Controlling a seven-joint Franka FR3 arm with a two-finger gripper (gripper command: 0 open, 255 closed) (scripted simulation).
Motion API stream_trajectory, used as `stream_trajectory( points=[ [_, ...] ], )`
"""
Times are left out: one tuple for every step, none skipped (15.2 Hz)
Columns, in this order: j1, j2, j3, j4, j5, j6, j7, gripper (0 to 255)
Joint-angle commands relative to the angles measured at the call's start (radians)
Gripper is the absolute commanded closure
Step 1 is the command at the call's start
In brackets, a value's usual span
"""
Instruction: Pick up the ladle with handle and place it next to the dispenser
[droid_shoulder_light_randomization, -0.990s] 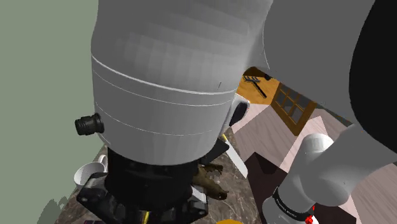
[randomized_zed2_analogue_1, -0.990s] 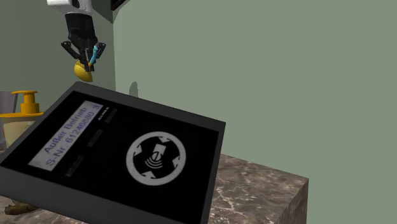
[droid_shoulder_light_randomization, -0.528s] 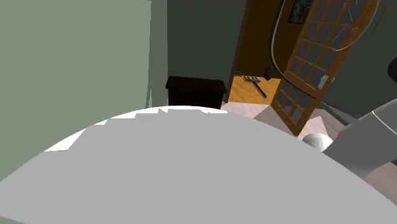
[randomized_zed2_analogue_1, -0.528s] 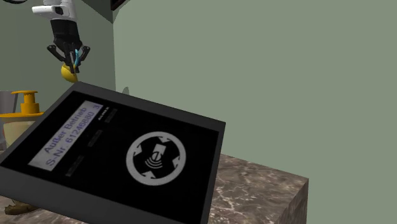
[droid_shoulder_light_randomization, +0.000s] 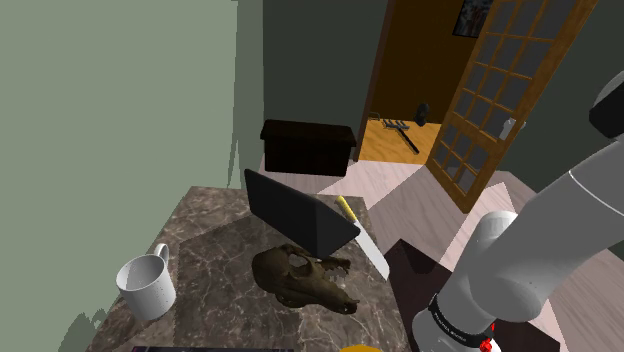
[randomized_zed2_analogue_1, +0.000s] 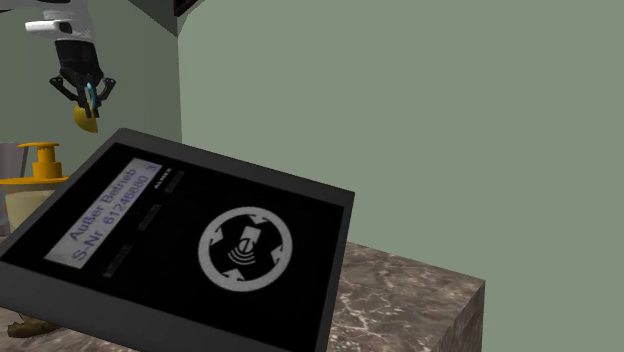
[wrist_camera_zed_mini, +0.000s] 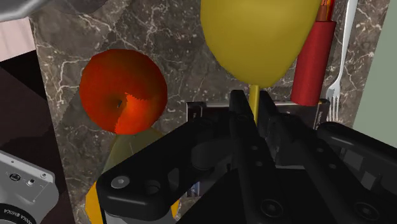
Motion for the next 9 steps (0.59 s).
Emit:
stream_trajectory(
  points=[
    [-0.028,0.016,0.064,0.009,-0.017,0.011,0.040,255],
    [-0.023,0.011,0.059,-0.006,-0.011,0.024,0.036,255],
    [-0.019,0.007,0.056,-0.022,-0.007,0.037,0.033,255],
    [-0.015,0.004,0.053,-0.037,-0.003,0.051,0.031,255],
    [-0.011,0.001,0.050,-0.051,0.000,0.064,0.029,255],
    [-0.008,-0.002,0.049,-0.066,0.003,0.077,0.027,255],
    [-0.005,-0.003,0.048,-0.080,0.005,0.090,0.026,255],
    [-0.003,-0.005,0.049,-0.094,0.008,0.103,0.025,255],
    [-0.002,-0.006,0.050,-0.108,0.010,0.116,0.023,255]
  ],
)
